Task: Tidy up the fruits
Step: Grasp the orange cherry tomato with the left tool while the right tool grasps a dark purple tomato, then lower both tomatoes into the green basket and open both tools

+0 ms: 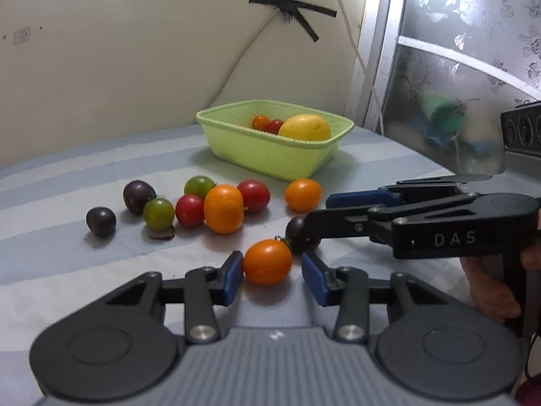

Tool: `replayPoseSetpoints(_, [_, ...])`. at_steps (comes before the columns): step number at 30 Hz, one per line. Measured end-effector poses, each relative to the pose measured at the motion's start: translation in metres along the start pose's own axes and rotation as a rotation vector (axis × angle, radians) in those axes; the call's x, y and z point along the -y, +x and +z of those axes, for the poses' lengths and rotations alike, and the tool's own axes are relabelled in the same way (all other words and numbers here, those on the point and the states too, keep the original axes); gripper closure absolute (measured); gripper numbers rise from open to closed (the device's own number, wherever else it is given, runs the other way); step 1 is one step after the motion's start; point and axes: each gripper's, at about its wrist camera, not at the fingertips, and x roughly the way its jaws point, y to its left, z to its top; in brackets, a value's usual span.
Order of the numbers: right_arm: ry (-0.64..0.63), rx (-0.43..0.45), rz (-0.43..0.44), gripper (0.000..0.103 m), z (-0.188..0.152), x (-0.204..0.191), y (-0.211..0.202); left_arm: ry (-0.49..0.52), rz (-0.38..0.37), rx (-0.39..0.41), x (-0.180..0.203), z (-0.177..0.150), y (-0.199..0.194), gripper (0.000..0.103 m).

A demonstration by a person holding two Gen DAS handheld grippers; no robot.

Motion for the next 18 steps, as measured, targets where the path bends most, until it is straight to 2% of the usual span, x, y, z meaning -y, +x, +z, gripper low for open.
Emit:
replayPoseSetpoints(3, [0.027, -0.021, 0.023, 0.06, 0.0, -0.002, 0.007, 0.005, -0.008, -0.005, -0.001, 0.001, 0.002, 0.065])
replayPoseSetpoints(4, [0.025, -0.034, 0.019, 0.061, 0.0, -0.004, 0.011, 0.006, -0.003, -0.005, 0.0, 0.001, 0.002, 0.065])
replayPoseSetpoints(5, [0.029, -0.042, 0.016, 0.066, 0.0, -0.005, 0.014, 0.009, 0.013, -0.001, 0.001, 0.0, 0.001, 0.071])
replayPoseSetpoints(8, [0.07, -0.067, 0.056, 0.075, 0.0, -0.001, 0.017, -0.009, -0.005, 0.005, -0.003, -0.002, -0.004, 0.071])
replayPoseSetpoints(11, [0.049, -0.063, 0.055, 0.075, -0.002, -0.003, 0.01, -0.044, -0.033, 0.014, -0.008, 0.002, -0.01, 0.071])
replayPoseSetpoints(15, [0.037, 0.037, 0.035, 0.075, 0.004, -0.001, -0.009, -0.085, -0.064, 0.059, -0.015, 0.031, -0.01, 0.071])
replayPoseSetpoints(18, [0.015, 0.149, -0.04, 0.075, 0.018, 0.007, -0.023, -0.084, -0.065, 0.107, -0.017, 0.067, 0.003, 0.071])
